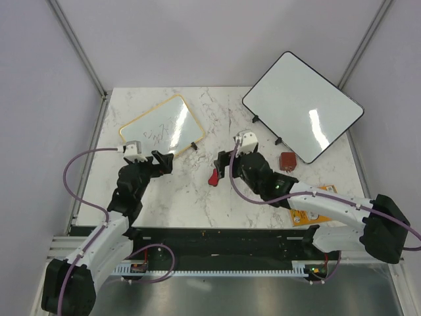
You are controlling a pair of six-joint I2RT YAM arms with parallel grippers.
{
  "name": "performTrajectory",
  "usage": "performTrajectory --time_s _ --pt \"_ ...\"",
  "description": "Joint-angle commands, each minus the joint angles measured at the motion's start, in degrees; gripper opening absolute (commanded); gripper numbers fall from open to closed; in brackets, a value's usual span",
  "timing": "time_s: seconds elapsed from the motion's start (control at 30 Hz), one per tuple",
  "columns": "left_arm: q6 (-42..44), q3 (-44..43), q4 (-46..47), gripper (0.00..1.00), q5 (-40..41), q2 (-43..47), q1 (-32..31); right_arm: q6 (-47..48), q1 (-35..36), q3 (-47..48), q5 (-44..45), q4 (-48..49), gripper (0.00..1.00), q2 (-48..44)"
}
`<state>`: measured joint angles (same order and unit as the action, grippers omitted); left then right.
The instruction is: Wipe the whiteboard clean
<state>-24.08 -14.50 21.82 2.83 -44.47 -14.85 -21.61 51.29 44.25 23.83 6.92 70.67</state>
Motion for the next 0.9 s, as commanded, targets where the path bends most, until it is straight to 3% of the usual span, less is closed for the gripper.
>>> performTrajectory --time_s 0.0,0.13,0.3,0.5,0.53,0.57,0.6,0.87 --pt "-2.73 0.62 -3.09 1.0 -0.46 1.93 0.87 -1.93 6.11 0.31 11.15 0.04 0.98 1.2" --pt "-2.47 0.18 -4.94 1.0 -1.51 0.53 1.84 -5.64 7.33 4.09 4.83 -2.79 0.98 6.31" --pt "-2.29 -3.07 -10.92 1.0 1.3 -6.14 2.55 -20.8 7.95 9.96 12.01 -13.31 0.98 12.37" --pt "-3.7 -6.85 -13.47 0.99 2.97 -14.32 3.51 -33.21 8.13 14.89 11.23 -20.89 0.9 19.32" --pt "-3.96 -7.38 -14.08 0.99 2.97 -14.77 3.86 -34.37 8.21 15.07 11.15 -21.85 0.87 20.28" --pt "-4.05 -7.47 -14.09 0.99 2.88 -15.47 3.87 -35.6 8.21 14.99 10.62 -22.03 0.6 20.64" --pt "-4.14 -7.47 -14.0 0.99 2.88 -15.47 4.04 -36.92 8.21 14.81 10.18 -22.12 0.52 21.17" --pt "-4.4 -6.68 -13.56 0.99 2.79 -14.33 4.22 -43.26 8.65 15.95 7.28 -22.74 0.57 28.37"
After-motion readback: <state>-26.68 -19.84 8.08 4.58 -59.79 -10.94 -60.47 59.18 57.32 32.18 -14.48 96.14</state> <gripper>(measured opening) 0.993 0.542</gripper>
